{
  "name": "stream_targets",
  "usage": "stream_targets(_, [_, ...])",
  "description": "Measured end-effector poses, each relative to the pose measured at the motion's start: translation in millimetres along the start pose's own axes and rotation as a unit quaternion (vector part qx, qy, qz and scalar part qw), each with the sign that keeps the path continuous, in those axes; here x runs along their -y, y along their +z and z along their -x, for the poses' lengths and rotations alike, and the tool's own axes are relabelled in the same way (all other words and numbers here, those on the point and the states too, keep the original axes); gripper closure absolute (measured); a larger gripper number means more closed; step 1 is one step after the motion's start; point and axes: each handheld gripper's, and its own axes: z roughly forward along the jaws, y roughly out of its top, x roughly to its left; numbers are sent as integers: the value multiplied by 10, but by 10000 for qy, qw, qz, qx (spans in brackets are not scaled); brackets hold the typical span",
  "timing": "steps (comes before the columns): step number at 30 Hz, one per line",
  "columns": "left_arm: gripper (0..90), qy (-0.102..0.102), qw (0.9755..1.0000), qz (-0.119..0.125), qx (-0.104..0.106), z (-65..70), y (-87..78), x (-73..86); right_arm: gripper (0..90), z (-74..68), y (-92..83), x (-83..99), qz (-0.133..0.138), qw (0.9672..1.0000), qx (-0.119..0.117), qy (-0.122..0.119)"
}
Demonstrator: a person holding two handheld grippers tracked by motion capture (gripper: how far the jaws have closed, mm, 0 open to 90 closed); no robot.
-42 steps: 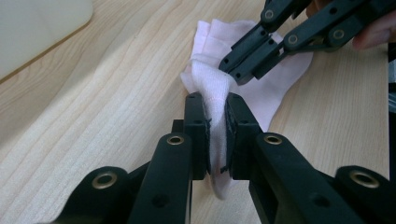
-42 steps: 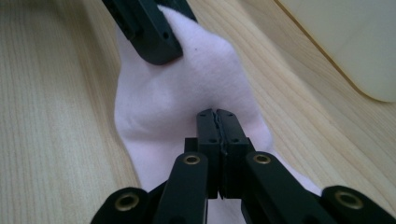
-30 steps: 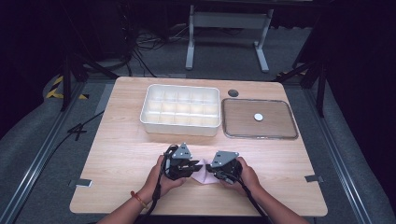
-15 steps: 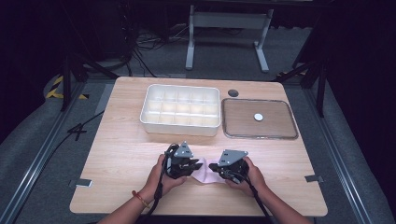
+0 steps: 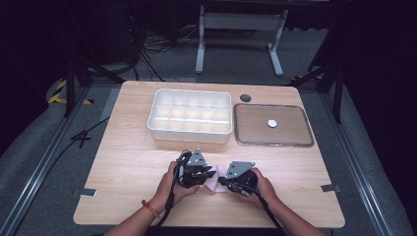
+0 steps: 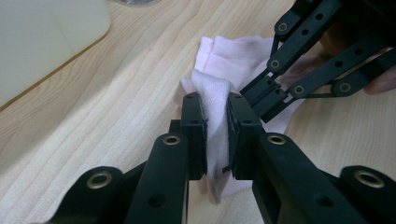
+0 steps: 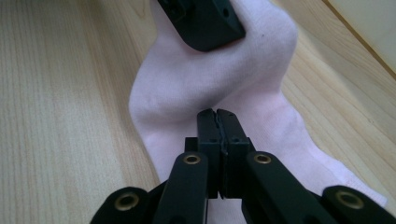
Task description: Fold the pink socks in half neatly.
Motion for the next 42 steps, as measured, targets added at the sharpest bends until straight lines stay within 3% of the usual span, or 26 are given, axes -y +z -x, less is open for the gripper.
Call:
stream_targets(3, [798, -25, 9999, -74, -66, -11, 5, 5, 876, 33, -68, 2, 61, 10000, 62, 5])
stream_targets(7, [797, -19, 9998, -145, -117, -20, 11, 5, 890, 159, -322, 59, 256, 9993, 214, 169])
stream_targets(10, [792, -13, 9997, -199, -173, -13, 27, 0, 894, 244, -435, 131, 260, 9989, 264, 289])
stream_targets(15, [781, 6, 9995, -223, -210, -6, 37, -25, 895, 255, -414, 189, 29, 9994, 253, 235])
stream_targets(20, [776, 107, 9994, -269, -202, 37, 84, -81, 896, 262, -269, 250, -252, 9991, 179, 276])
stream_targets(29, [774, 97, 9993, -253, -256, 53, 140, -154, 894, 270, -272, 250, -231, 9991, 180, 314])
stream_targets(33, [786, 188, 9986, -404, -274, 82, 183, -183, 892, 291, -345, 228, -118, 9991, 289, 279])
stream_targets(35, [782, 194, 9986, -405, -285, 78, 182, -192, 892, 323, -385, 233, -131, 9985, 424, 307])
stream_targets(36, [772, 168, 9987, -400, -285, 75, 182, -194, 893, 353, -388, 258, -164, 9981, 425, 417])
stream_targets(42, [771, 268, 9984, -402, -283, 100, 204, -214, 895, 355, -323, 279, -277, 9981, 354, 428])
